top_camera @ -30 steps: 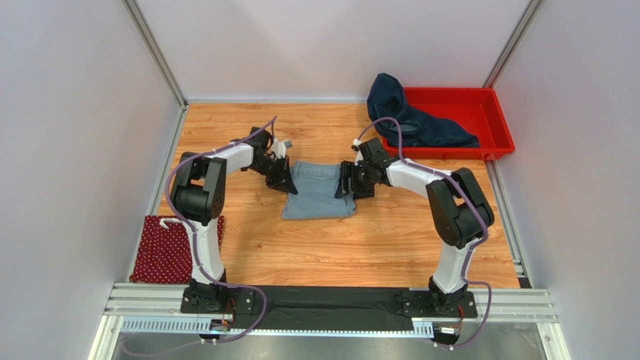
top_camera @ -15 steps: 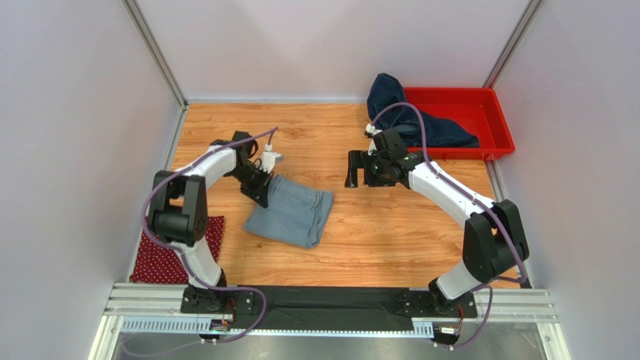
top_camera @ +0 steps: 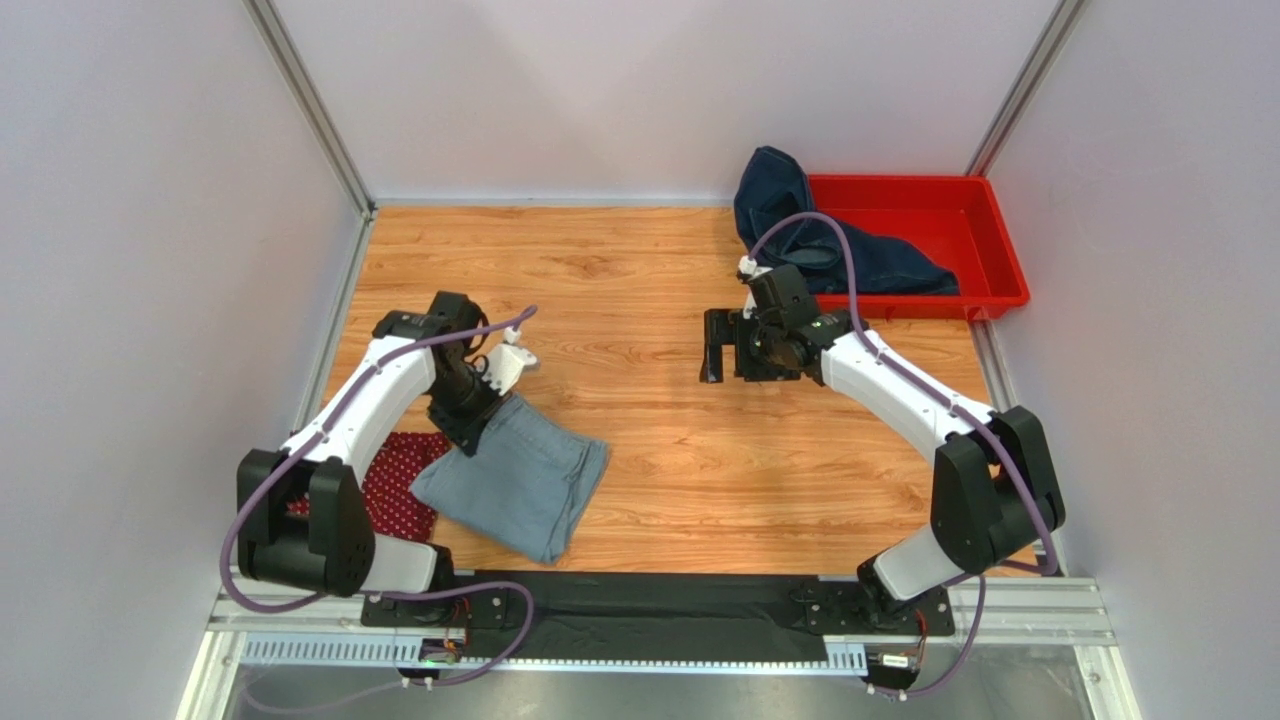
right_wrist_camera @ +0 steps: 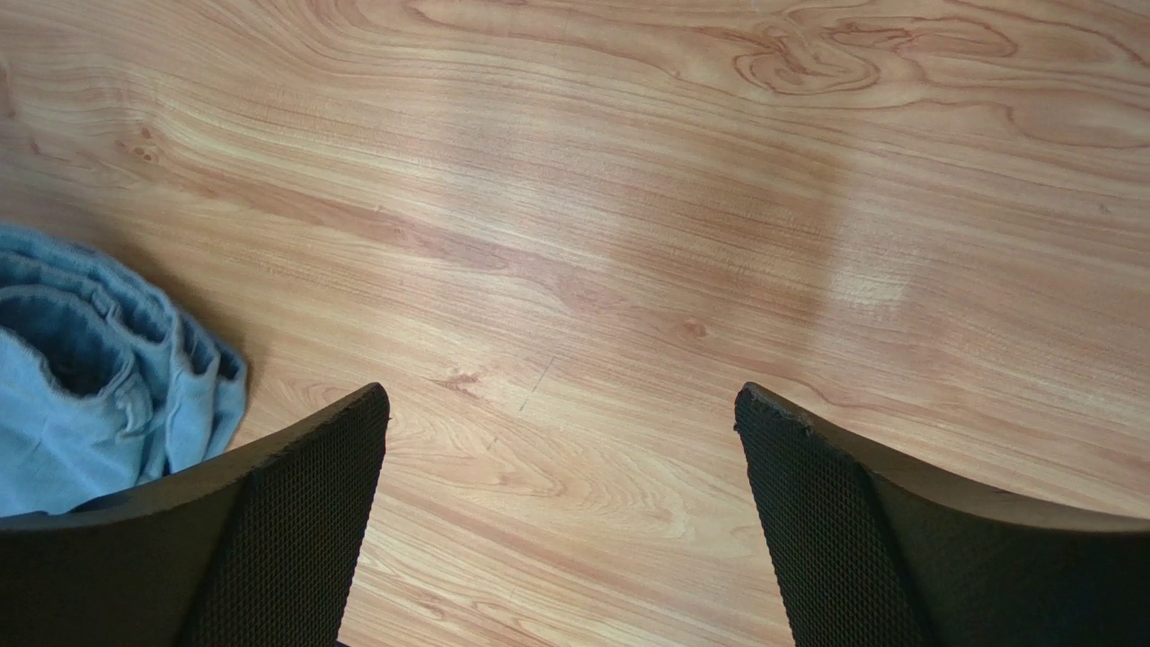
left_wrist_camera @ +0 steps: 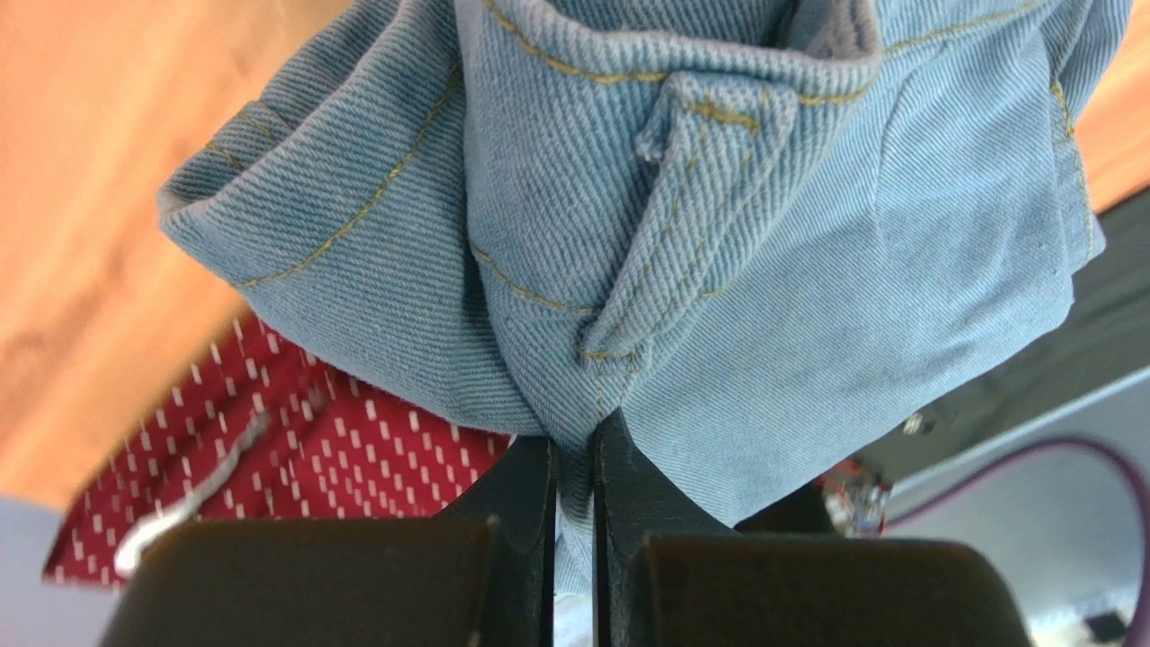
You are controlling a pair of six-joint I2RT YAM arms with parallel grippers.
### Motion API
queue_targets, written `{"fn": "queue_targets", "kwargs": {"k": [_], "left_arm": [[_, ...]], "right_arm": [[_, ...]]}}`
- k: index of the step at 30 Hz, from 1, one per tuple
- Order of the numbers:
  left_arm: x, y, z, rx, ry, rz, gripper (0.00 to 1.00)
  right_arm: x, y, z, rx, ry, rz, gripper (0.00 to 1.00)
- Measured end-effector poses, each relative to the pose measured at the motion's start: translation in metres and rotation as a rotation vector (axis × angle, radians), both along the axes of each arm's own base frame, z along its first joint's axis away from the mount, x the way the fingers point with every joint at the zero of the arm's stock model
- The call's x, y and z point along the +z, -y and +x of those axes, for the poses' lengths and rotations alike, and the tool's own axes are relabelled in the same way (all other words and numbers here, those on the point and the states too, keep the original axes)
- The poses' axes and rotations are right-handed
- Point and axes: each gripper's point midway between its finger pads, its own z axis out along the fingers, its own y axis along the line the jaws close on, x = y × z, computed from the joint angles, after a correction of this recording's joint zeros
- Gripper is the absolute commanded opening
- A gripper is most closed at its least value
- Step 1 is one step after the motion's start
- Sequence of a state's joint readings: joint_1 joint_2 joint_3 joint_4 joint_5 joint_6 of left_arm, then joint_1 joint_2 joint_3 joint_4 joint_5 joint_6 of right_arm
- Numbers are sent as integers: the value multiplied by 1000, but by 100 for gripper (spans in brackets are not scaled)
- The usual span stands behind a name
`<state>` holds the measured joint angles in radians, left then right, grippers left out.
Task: Fold and stack the skirts
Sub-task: Pick up the skirt from the center of the board.
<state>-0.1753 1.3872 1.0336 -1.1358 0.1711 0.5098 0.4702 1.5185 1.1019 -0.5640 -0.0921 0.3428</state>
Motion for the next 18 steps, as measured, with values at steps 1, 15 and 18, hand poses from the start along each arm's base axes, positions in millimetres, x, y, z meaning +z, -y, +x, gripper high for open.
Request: {"fn": "queue_targets", "kwargs": {"k": [1,15,18], "left_arm": [[1,-6,-8,-5,-11,26,0],[62,-80,-45,40,209,364,0],[72,-90,-49,64,264,410,0]], "right_arm": [[0,1,0,-2,1,-3,100],[5,4,0,-10,23,-10,100],[9,6,1,-10,39,-13,100]]}}
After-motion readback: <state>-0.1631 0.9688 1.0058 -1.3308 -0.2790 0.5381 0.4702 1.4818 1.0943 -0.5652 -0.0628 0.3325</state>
